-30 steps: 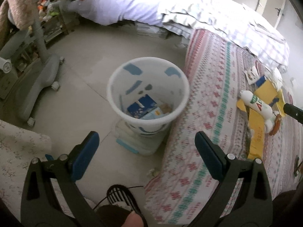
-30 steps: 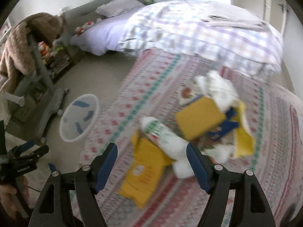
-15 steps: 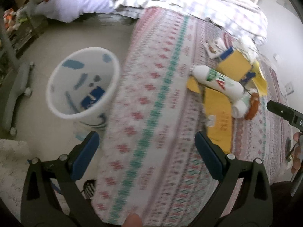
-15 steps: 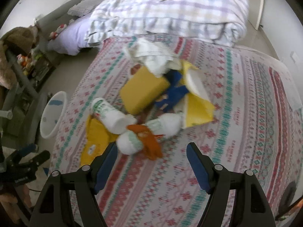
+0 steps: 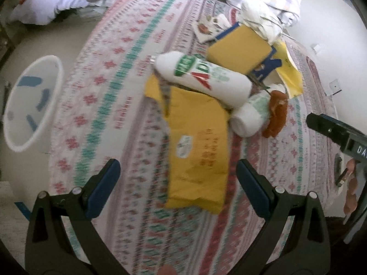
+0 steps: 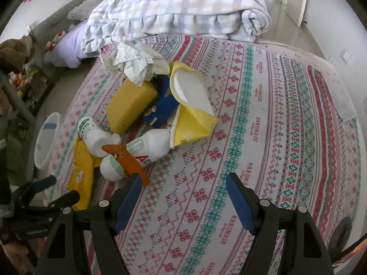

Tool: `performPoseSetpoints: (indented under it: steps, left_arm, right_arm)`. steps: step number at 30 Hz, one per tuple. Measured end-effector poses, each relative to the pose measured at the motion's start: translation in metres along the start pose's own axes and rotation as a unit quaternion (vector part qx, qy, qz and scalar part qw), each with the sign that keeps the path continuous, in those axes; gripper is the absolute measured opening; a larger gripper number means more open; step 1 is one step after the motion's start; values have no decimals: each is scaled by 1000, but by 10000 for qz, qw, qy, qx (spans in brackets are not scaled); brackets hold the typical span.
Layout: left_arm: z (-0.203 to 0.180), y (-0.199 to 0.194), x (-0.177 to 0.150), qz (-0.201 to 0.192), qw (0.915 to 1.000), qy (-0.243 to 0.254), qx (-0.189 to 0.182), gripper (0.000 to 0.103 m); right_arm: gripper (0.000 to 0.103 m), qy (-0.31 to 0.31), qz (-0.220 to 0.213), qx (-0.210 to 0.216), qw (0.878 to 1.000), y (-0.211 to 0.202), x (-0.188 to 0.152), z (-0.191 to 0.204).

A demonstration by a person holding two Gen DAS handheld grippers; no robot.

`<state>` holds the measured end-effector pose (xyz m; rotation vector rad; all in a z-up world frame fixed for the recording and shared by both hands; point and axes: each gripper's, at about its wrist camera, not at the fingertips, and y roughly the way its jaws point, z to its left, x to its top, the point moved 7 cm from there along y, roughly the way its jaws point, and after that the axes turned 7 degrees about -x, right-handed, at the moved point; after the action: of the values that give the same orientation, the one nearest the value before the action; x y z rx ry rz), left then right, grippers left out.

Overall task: Collect trash
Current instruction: 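Move both tools back over the bed toward the yellow bag and orange toy, then grasp the yellow bag with the left tool while the right tool grasps the orange toy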

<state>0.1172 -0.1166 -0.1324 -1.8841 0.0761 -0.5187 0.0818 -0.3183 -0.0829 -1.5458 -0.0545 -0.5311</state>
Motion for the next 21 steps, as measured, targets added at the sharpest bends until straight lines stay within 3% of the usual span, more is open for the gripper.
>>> performPoseSetpoints:
  steps: [3,7,9,11,21]
  left_arm:
    - [-6,10,2,61,10000,28,-47,100]
    - [-7,19,3,98,9999,29,20,91]
    - [-10,20,7,54,9999,123,101,80]
    - [-12,20,11,45,9996,218,147,58]
    - [-6,3,16,-27,9999,39,-130,48]
  right_arm:
    - [77,-68,37,-8,10000,2,-1,2]
    - [77,-184,70,-13,9998,6,-1,8]
    - [77,-247,90,-8,9997,9,0,11]
    - [77,-305,105,-2,9995,11,0,15]
    - [77,-451,209,118,9987,24,4,33]
